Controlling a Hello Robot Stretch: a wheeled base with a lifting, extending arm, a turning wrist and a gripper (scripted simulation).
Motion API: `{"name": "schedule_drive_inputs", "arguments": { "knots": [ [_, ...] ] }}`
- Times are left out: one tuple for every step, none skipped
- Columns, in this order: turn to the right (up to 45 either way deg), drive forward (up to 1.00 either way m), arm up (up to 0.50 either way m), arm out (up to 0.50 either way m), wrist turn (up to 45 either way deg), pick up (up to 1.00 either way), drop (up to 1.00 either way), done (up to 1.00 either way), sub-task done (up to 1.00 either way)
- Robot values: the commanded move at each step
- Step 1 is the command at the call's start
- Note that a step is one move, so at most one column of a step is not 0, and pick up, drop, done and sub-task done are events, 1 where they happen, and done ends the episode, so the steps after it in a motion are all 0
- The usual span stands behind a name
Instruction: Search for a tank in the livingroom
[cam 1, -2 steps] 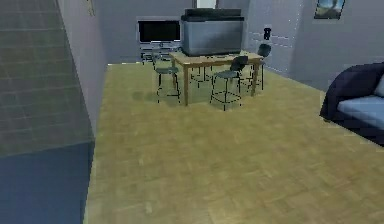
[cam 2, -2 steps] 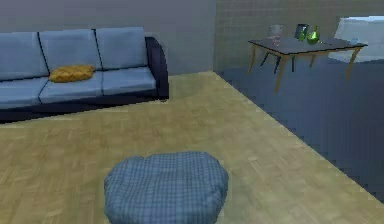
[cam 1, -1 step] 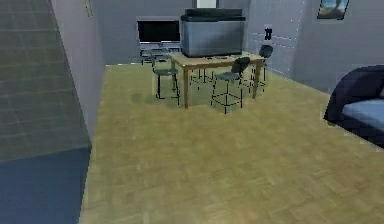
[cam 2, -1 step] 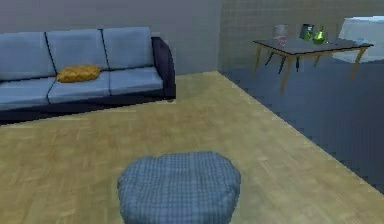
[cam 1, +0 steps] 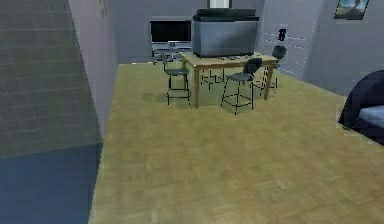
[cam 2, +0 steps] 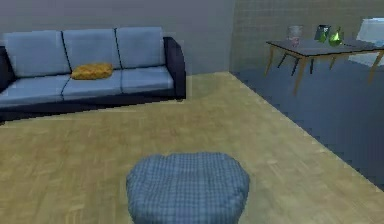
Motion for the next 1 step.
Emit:
{"name": "schedule_drive_inputs", "arguments": {
  "knots": [
    [0.0, 1.00, 0.00, 0.00, 0.0, 0.00, 0.00, 0.00, 0.00]
  ]
}}
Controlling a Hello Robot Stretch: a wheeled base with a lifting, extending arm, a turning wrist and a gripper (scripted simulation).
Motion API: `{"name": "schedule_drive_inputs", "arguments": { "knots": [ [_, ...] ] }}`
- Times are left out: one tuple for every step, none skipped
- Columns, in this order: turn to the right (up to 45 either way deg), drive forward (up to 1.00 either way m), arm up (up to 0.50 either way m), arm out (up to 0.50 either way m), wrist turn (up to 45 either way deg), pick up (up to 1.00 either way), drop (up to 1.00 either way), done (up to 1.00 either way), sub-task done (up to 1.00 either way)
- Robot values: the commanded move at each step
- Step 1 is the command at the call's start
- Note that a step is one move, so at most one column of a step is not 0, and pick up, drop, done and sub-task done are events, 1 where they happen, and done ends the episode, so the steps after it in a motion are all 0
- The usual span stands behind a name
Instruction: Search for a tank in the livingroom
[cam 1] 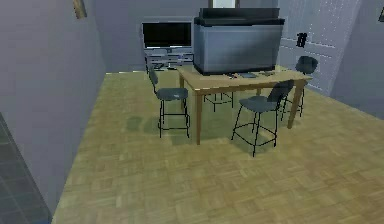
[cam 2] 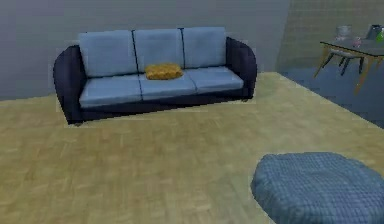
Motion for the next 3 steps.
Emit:
{"name": "schedule_drive_inputs", "arguments": {
  "knots": [
    [-3.0, 0.00, 0.00, 0.00, 0.0, 0.00, 0.00, 0.00, 0.00],
    [0.0, 1.00, 0.00, 0.00, 0.0, 0.00, 0.00, 0.00, 0.00],
    [0.0, 0.30, 0.00, 0.00, 0.0, 0.00, 0.00, 0.00, 0.00]
  ]
}}
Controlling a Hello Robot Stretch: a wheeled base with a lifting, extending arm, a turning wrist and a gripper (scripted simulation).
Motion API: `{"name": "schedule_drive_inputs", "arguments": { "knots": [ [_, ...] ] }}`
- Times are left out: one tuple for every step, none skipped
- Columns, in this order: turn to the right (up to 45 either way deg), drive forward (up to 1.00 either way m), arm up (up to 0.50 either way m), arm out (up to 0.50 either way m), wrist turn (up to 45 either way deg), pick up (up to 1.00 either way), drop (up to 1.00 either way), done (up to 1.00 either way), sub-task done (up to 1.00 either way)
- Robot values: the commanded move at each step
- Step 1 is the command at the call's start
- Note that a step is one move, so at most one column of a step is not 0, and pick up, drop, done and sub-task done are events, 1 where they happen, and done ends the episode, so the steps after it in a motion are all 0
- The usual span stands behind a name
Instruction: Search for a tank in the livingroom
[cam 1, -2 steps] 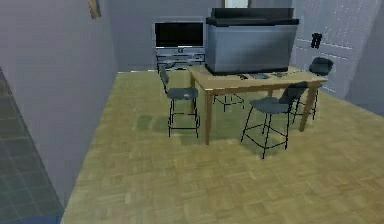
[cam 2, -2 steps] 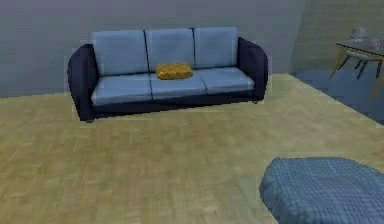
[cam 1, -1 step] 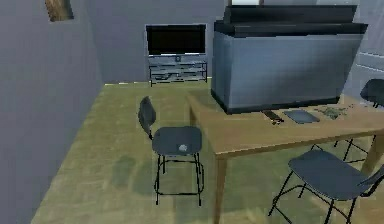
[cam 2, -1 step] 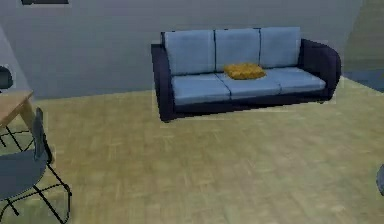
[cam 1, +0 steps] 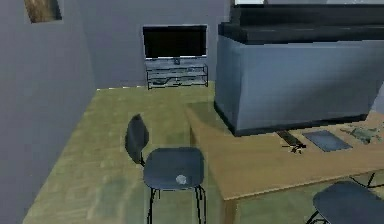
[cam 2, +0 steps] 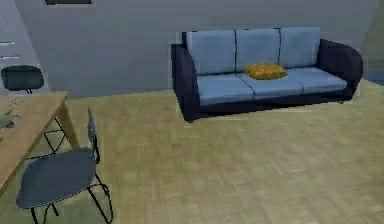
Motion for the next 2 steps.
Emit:
{"name": "schedule_drive_inputs", "arguments": {
  "knots": [
    [24.0, 0.00, 0.00, 0.00, 0.0, 0.00, 0.00, 0.00, 0.00],
    [0.0, 0.00, 0.00, 0.00, 0.0, 0.00, 0.00, 1.00, 0.00]
  ]
}}
